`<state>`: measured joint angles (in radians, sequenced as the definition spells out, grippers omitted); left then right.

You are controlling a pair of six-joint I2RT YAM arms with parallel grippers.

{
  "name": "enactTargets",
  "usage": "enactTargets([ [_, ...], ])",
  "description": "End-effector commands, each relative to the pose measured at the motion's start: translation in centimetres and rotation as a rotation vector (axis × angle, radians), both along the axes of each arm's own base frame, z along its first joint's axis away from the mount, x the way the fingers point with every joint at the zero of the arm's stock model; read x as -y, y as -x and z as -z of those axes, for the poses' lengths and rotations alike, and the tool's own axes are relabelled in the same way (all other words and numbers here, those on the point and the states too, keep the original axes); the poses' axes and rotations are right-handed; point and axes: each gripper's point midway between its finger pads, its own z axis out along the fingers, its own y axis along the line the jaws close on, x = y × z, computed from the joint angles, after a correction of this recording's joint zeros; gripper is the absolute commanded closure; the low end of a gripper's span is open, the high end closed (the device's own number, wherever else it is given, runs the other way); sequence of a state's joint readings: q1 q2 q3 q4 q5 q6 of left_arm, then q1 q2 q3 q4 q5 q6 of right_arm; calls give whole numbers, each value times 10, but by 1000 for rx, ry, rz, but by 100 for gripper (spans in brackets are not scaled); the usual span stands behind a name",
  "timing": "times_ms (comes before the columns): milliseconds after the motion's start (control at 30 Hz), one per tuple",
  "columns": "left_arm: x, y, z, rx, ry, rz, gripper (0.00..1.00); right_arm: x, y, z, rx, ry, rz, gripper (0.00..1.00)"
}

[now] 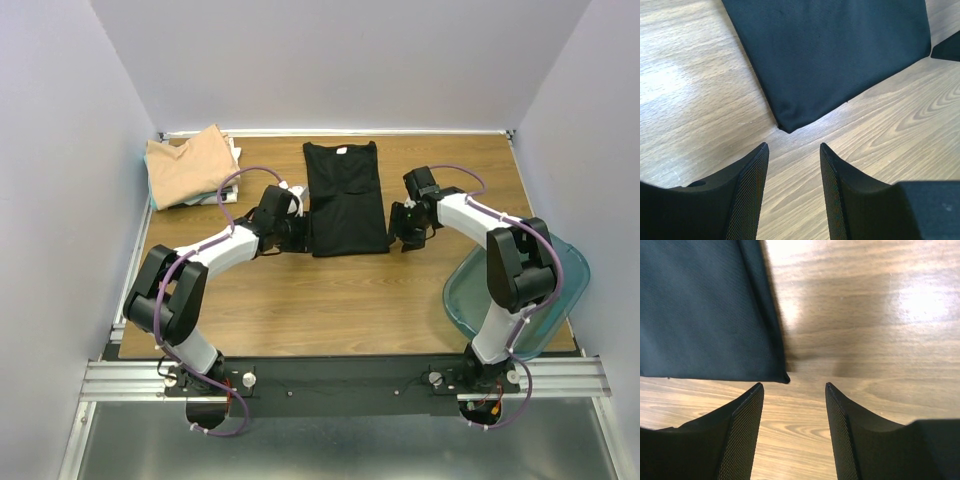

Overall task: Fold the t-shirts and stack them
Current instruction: Fold the tshirt

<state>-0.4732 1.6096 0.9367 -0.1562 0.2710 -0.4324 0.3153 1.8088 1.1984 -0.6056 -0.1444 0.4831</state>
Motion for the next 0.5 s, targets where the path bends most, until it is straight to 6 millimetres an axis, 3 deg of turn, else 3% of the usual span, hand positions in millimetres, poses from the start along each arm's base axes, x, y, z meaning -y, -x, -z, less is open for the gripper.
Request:
enactTargets([
  [0, 5, 3, 4, -11, 34, 9, 47, -12, -12, -9, 62, -49, -6, 42],
  [167, 5, 4, 5, -20, 41, 3, 47, -17, -15, -2, 45, -56, -14, 46],
  [467, 2, 9, 14, -39, 28, -4, 47, -23, 5, 15, -7, -37, -39, 53],
])
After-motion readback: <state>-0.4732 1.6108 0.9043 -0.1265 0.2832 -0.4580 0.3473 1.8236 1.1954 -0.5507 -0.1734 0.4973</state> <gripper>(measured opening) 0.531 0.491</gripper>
